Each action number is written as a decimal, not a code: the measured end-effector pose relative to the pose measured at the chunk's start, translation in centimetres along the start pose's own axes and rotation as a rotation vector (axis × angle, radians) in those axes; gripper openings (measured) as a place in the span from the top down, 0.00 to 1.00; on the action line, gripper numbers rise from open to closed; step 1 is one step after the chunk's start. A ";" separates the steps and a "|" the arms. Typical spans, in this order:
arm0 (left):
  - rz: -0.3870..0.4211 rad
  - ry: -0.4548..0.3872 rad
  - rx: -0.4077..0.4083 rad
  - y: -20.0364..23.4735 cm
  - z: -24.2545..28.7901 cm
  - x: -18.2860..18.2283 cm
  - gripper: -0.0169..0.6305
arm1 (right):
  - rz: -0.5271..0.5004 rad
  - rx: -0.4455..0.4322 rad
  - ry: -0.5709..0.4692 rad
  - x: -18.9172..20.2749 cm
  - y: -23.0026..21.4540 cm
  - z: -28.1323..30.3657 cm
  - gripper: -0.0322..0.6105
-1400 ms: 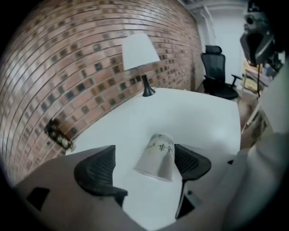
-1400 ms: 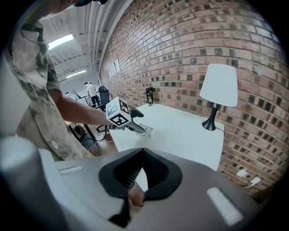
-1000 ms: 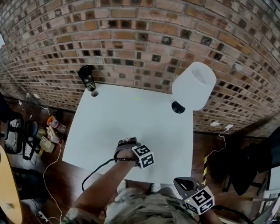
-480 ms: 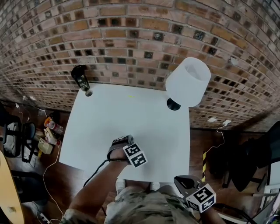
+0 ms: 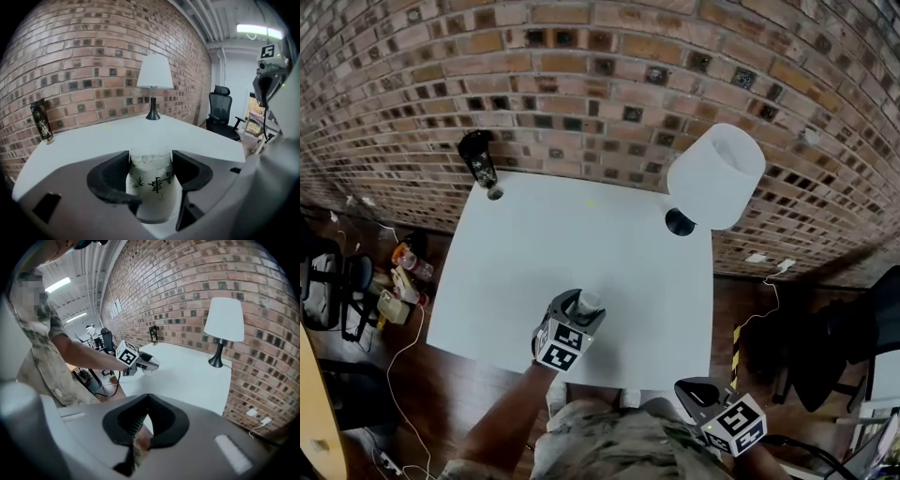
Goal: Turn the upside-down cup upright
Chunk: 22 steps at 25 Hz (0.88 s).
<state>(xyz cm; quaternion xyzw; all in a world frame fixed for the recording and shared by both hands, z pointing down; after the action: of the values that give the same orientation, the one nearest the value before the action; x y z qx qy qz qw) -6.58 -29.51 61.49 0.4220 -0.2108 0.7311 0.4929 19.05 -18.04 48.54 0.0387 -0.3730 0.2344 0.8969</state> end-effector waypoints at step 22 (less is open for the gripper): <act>-0.018 -0.123 0.100 0.2 -5.7 4.5 0.44 | -0.058 0.019 0.024 -4.5 4.7 3.0 0.95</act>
<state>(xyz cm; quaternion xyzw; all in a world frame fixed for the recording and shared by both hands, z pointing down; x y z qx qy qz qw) -9.81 -22.97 62.06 0.4919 -0.2002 0.7090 0.4639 12.21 -16.40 47.10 0.0552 -0.3589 0.2121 0.9073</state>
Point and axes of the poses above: the fingertips, and each gripper's own axes: z forward along the fingers, y to its left, x out of its underside, the point moved 6 cm from there along -z, backward along the fingers, and after that the axes turned 7 degrees about -z, right-handed, at the moved point
